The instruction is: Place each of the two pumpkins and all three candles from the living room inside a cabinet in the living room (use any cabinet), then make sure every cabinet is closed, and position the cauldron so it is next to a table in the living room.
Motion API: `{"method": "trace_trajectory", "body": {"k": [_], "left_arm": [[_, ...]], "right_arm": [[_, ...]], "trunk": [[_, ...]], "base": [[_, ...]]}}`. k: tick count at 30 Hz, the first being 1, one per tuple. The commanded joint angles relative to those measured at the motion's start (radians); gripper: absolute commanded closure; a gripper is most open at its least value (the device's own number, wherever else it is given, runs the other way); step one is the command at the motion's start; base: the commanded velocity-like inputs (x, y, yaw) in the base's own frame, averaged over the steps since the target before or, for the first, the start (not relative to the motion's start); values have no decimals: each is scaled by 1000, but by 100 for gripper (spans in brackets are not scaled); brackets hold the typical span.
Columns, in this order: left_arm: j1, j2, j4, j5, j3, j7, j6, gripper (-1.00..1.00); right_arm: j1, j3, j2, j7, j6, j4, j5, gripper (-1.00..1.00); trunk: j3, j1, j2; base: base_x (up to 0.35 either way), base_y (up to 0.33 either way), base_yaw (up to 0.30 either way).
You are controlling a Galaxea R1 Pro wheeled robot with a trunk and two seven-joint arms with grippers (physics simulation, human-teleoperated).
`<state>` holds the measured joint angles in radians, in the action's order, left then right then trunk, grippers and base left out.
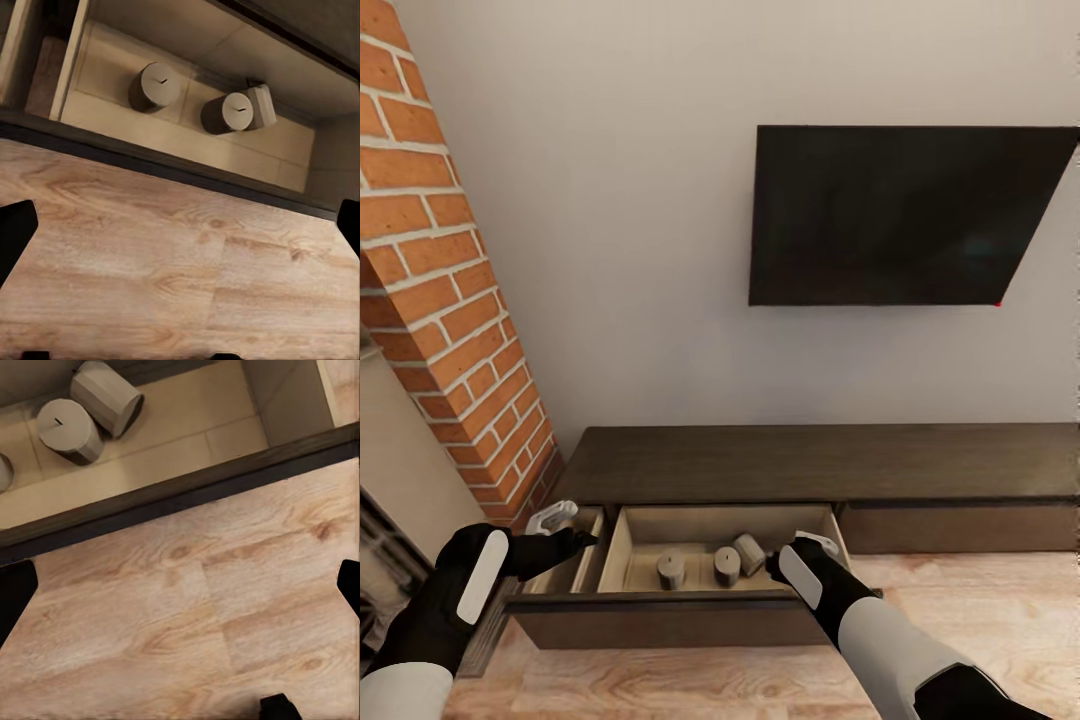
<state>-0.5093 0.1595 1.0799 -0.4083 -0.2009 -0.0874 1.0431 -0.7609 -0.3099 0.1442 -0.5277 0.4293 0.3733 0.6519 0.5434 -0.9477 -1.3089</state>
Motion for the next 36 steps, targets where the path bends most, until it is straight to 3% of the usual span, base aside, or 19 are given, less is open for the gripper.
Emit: {"method": "trace_trajectory", "body": {"k": [1,15,27,36], "left_arm": [[0,0,0,0,0,0,0,-100],[0,0,0,2,0,0,0,-100],[0,0,0,2,0,0,0,-100],[0,0,0,2,0,1,-3,-100]], "right_arm": [[0,0,1,0,0,0,0,-100],[0,0,1,0,0,-1,-1,-100],[0,0,0,0,0,-1,0,-100],[3,-1,0,0,-21,0,-1,-100]], "trunk": [[-3,4,7],[-6,8,14],[31,-38,-70],[59,-73,-133]], "base": [[-317,0,0],[-325,0,0],[-316,0,0],[-53,0,0]]}}
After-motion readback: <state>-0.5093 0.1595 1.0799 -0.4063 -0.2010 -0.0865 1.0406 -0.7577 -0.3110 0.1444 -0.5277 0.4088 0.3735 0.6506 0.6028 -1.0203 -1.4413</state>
